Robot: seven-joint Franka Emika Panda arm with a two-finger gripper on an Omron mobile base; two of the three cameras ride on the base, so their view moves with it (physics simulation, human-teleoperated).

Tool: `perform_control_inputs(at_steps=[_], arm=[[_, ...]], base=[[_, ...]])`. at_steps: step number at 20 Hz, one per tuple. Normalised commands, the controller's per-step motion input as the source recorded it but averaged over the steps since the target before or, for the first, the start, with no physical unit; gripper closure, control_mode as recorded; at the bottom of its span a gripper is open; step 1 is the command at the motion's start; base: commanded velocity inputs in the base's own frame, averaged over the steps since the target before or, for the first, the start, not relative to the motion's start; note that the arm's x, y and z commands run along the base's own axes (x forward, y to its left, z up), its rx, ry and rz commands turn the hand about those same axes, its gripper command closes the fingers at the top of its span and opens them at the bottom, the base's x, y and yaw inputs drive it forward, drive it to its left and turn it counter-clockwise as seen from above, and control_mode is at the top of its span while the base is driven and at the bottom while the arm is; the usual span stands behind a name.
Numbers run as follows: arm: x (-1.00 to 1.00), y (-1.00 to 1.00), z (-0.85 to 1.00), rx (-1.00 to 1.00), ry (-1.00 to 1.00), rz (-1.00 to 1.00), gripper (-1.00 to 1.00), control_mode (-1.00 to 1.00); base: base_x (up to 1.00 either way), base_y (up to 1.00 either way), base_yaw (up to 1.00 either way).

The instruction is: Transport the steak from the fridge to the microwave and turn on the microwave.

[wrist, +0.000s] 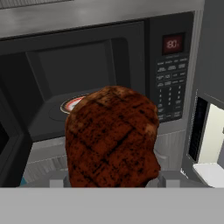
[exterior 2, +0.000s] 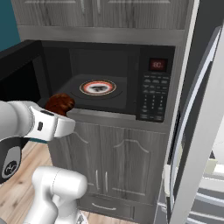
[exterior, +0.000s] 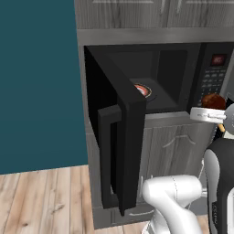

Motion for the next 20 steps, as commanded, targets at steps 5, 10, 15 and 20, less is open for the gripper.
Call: perform_control_inputs(at_steps=[5, 10, 15, 20], arm=[[0.00, 0.00, 0.00, 0.00, 0.00, 0.00, 1.00, 1.00], [0.00, 0.00, 0.00, 0.00, 0.00, 0.00, 1.00, 1.00], [0.00, 0.00, 0.00, 0.00, 0.00, 0.00, 1.00, 1.00], [0.00, 0.00, 0.00, 0.00, 0.00, 0.00, 1.00, 1.00]], base=[[0.31, 0.14, 0.00], [0.36, 0.07, 0.00], [0.34, 0.15, 0.00], [0.30, 0.25, 0.00]])
